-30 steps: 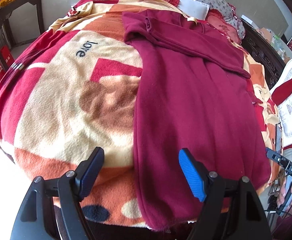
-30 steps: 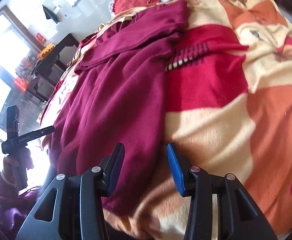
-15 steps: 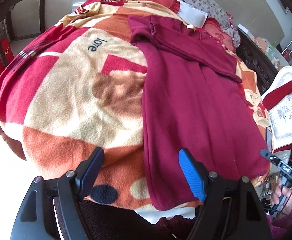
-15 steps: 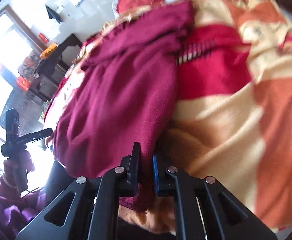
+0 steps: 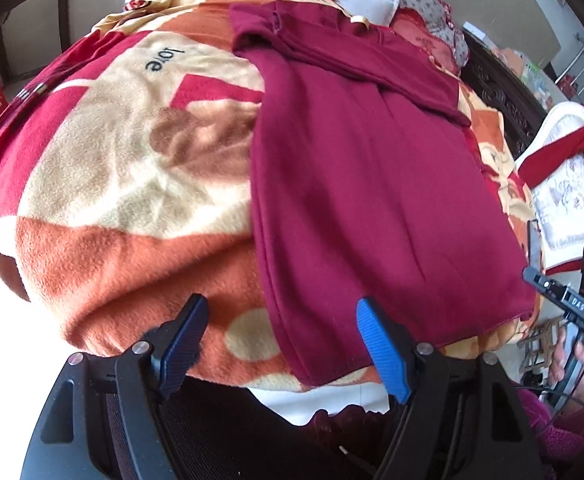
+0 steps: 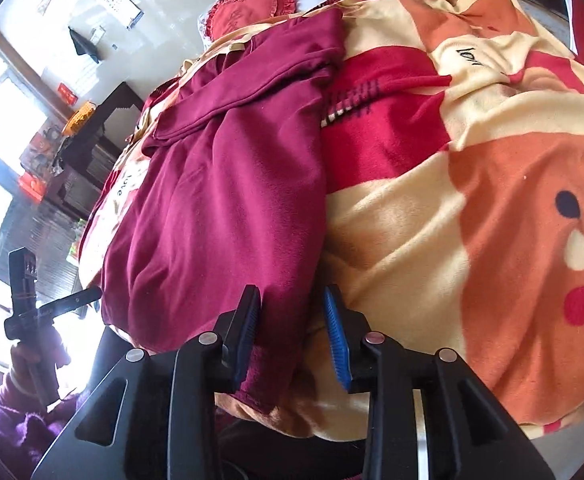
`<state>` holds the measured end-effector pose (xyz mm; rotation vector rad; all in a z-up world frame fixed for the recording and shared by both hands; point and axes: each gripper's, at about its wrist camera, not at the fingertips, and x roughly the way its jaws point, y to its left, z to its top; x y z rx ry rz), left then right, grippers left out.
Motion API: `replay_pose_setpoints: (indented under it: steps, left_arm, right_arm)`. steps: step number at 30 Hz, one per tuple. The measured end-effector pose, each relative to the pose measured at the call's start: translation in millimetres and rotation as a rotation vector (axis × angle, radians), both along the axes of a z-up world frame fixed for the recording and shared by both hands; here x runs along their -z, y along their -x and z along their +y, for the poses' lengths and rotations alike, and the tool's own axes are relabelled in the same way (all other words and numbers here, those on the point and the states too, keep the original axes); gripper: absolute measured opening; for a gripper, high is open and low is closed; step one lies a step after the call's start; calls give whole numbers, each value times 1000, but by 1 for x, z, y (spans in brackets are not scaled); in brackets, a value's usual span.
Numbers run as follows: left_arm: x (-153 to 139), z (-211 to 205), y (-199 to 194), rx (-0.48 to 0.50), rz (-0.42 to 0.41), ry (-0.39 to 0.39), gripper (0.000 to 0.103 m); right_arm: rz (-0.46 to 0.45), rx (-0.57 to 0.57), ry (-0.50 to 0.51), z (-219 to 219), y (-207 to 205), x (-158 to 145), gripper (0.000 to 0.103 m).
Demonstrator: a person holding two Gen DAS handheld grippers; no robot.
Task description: Fold small clothes
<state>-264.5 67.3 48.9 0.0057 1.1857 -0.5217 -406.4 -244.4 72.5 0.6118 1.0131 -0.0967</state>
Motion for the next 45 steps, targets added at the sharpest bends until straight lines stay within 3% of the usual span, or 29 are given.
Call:
replay_pose_setpoints:
  steps: [11,26,29,31,32,33,34,39,45]
  left_arm:
    - [2,-16,3,20,-45,-60,79]
    - [14,-16,4,18,21,-9,79]
    - [14,-17,1,25,26,-1,54]
    - [14,-17,1,30,17,-22,22]
    - [14,-17,0,30,12,-33,18]
    - [14,-15,-1,29,14,-31,15]
    - [13,-13,-2,28,27,-16,10]
    - [-11,-3,-15,30,39,92,7]
    - [-72,-9,-54,45,-93,185,7]
  right_arm:
    - [18,-61,24,7,-5,1,16]
    - [34,-85,27,10,-10,5,24]
    - [26,-89,-3,9,-14,9,24]
    - [11,-104,-30,9,-15,11,19]
    - [0,-123,-38,10,-17,13,13]
    - [1,-143,-33,11,-18,13,0]
    - [2,-161,-22,13,-20,13,0]
    - [-95,-177,-80,7,-26,-8,0]
    - [-228,-157,-119,-16,-59,-46,0]
